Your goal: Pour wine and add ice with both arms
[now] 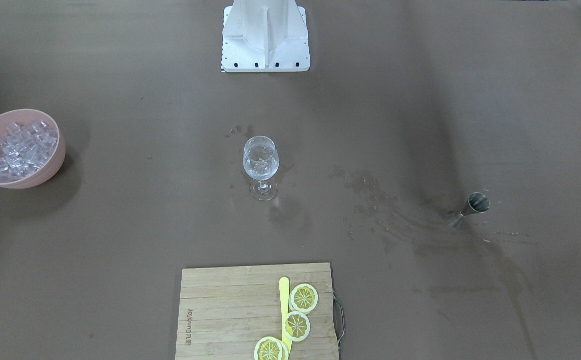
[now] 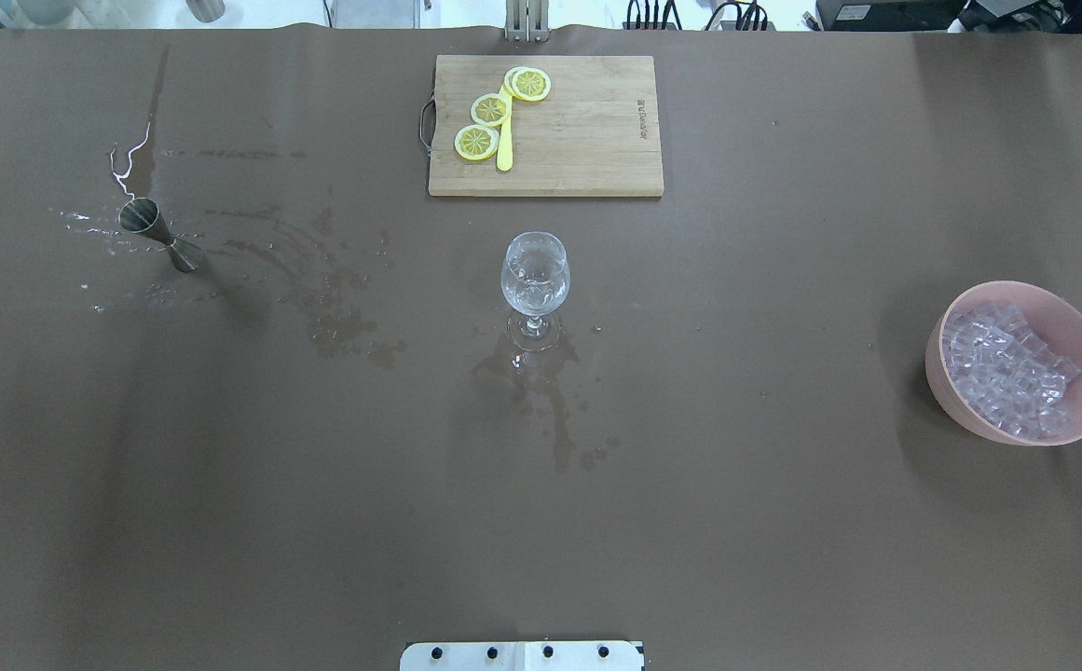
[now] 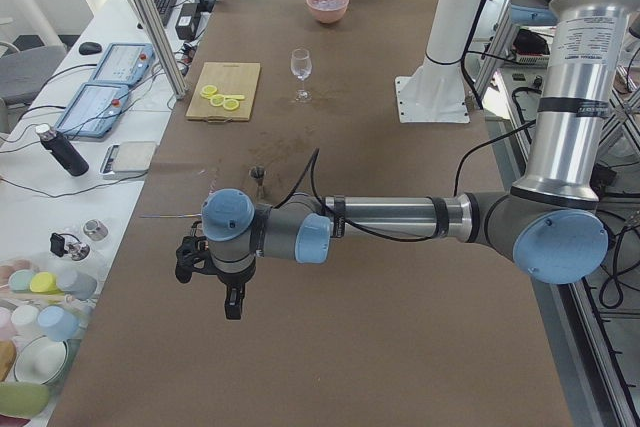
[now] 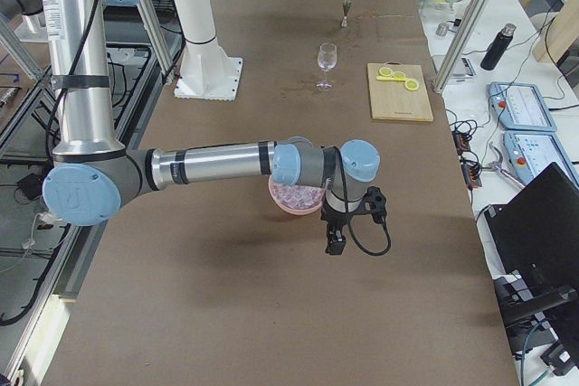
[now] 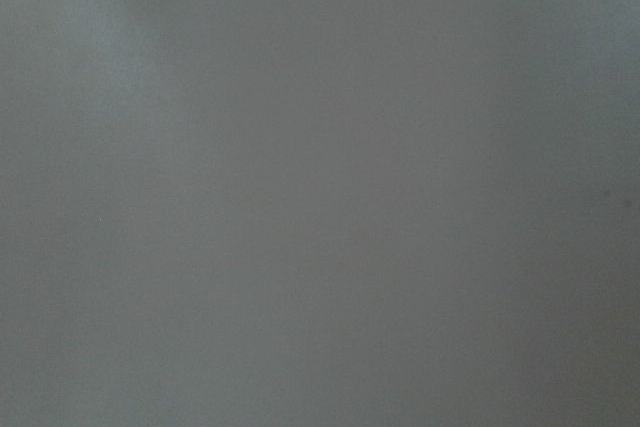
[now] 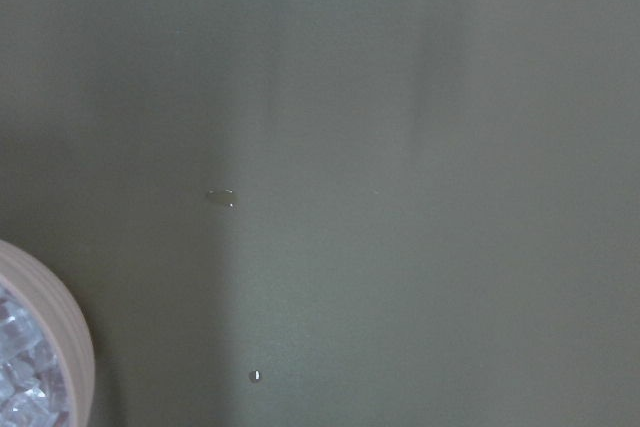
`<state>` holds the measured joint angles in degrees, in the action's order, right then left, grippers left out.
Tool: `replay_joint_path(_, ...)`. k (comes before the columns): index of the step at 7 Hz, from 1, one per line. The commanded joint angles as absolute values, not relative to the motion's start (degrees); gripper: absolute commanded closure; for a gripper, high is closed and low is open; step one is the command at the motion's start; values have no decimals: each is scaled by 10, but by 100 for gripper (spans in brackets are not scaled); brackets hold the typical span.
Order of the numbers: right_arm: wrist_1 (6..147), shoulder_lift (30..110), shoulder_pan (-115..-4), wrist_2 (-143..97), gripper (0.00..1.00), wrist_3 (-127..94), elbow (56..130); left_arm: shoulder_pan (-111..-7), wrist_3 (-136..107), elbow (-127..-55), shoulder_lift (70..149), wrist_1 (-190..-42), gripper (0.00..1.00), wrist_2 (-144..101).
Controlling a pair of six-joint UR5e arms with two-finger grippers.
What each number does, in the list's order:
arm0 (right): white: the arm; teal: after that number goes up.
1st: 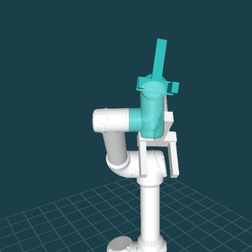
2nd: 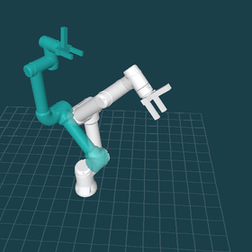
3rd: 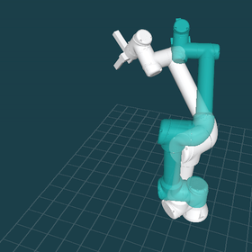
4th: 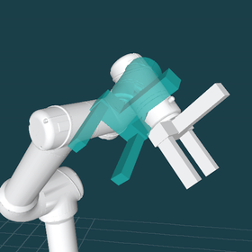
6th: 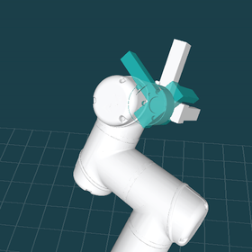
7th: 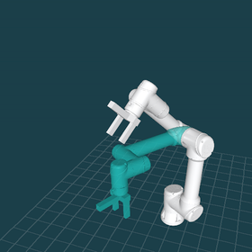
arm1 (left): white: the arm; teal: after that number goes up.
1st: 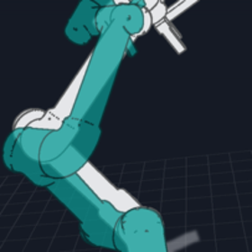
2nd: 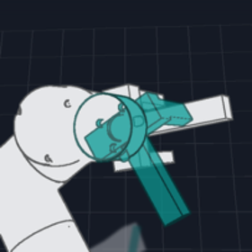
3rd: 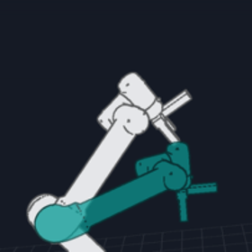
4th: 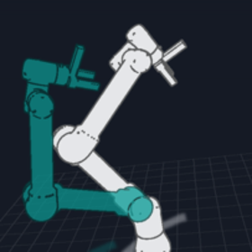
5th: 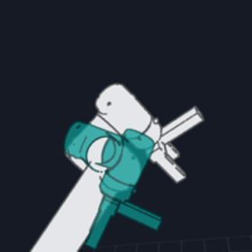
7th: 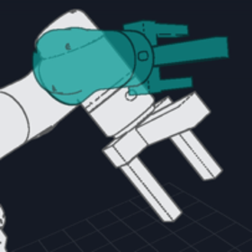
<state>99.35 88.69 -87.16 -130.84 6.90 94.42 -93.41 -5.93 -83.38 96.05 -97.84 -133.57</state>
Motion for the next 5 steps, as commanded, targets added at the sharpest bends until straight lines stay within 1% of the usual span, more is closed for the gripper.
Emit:
replay_joint_path(1, 973, 908, -894, -1334, 0, 64, 936, -935, -60, -836, 961, -976, 2, -1337)
replay_joint_path(5, 973, 909, -906, -1353, 0, 63, 938, -935, -60, -836, 959, -976, 2, -1335)
